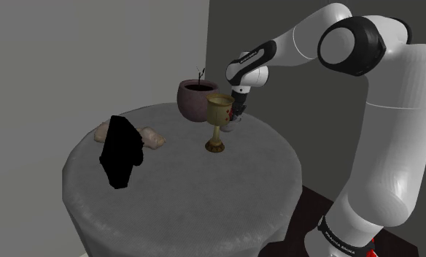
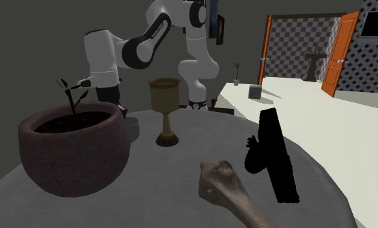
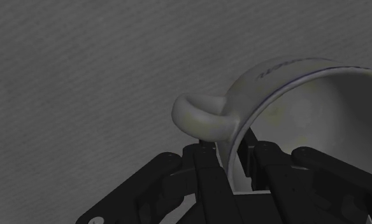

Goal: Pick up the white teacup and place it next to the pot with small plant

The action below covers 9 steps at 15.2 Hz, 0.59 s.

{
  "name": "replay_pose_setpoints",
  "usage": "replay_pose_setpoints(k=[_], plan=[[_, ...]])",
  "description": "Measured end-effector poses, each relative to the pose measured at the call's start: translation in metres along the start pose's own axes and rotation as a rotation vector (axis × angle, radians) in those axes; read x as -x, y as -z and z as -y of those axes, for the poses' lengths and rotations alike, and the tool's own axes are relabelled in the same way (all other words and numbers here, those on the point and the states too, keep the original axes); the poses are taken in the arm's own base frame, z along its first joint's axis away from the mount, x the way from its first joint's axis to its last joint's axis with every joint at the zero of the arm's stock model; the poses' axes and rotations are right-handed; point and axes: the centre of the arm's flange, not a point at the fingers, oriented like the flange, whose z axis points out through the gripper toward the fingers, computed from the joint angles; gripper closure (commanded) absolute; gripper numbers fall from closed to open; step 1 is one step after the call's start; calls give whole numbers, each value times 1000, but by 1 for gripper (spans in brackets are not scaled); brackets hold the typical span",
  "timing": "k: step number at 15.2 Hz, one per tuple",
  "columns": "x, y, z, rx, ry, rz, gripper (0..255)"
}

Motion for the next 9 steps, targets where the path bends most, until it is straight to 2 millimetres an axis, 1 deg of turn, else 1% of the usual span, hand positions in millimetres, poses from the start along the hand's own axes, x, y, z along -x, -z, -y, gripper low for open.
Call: replay_pose_setpoints(k=[4, 5, 9], plan=[[0, -1, 0, 0, 0, 0, 255], [0, -1, 0, 0, 0, 0, 0], [0, 0, 0, 0, 0, -1, 0]])
